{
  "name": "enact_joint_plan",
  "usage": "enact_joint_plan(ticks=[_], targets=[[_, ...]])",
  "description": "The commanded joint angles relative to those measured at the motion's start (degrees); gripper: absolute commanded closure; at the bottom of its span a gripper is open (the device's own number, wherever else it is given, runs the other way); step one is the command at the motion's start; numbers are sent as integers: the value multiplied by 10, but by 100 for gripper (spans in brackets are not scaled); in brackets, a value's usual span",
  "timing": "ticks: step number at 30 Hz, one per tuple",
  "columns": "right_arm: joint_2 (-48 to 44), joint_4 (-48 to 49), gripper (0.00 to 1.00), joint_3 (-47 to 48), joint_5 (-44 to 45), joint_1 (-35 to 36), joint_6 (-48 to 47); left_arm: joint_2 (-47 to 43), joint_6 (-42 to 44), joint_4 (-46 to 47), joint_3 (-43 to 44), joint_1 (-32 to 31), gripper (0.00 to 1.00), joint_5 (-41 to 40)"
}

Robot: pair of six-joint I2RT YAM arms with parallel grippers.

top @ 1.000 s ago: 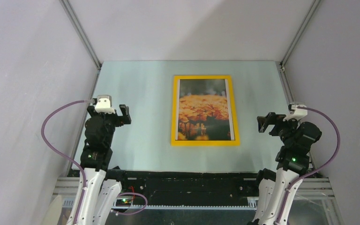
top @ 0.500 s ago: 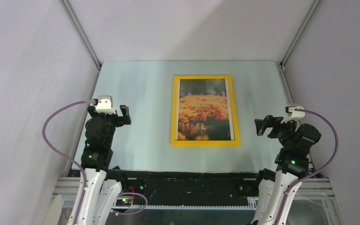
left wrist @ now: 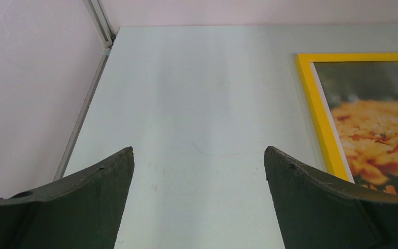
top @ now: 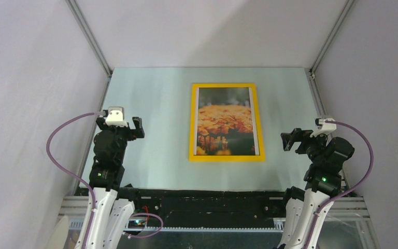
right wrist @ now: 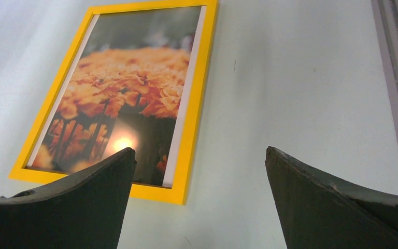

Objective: Put the photo into the frame

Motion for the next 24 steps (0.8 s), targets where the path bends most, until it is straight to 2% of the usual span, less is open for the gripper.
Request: enact_joint_plan(ticks=[1, 24], targets=[[-9, 3, 1, 22, -5, -1, 1, -7, 11, 25, -4, 4, 0, -6], [-7, -2, 0, 21, -22, -6, -8, -3, 12, 24, -7, 4, 0, 0]])
